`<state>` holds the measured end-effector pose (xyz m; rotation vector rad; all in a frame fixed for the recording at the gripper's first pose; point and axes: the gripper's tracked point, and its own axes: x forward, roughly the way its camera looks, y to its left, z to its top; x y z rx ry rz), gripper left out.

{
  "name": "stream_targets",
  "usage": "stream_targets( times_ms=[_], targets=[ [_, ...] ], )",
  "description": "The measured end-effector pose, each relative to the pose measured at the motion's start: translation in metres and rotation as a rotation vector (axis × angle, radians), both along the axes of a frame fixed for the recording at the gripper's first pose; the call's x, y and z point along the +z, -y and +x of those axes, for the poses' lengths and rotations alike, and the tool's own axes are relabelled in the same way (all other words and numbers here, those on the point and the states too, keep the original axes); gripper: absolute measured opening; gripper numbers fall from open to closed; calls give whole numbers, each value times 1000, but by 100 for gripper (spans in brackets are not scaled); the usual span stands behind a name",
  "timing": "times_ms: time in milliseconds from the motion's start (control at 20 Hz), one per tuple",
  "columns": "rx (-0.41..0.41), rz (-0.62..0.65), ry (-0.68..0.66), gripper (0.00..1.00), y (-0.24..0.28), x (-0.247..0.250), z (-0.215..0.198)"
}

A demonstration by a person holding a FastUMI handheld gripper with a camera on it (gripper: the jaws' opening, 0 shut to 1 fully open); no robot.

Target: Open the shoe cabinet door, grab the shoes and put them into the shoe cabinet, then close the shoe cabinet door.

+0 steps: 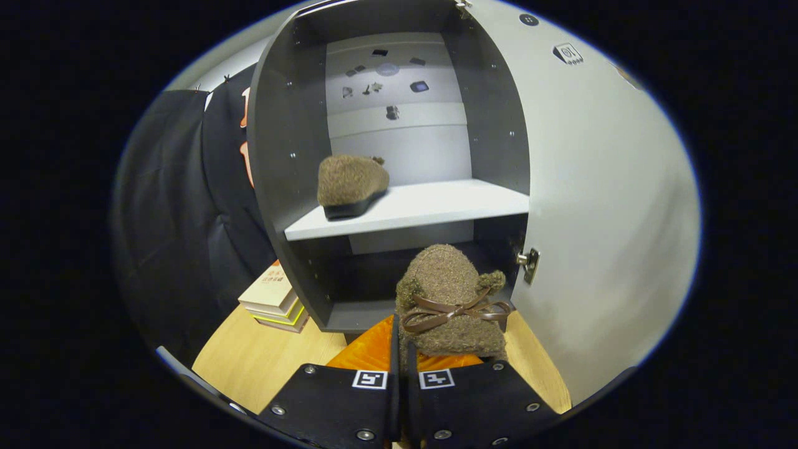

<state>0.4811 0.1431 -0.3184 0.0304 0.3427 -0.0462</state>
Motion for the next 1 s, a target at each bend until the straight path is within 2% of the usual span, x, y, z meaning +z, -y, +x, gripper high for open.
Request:
stream_targets(
  times_ms=[150,400,600,1000],
  targets=[
    [-8,-24,35,5,0,39,2],
    [-5,-71,72,4,-5,85,28],
    [10,-69,87,4,-5,109,69],
    [33,-55,60,4,20,121,157]
  ],
)
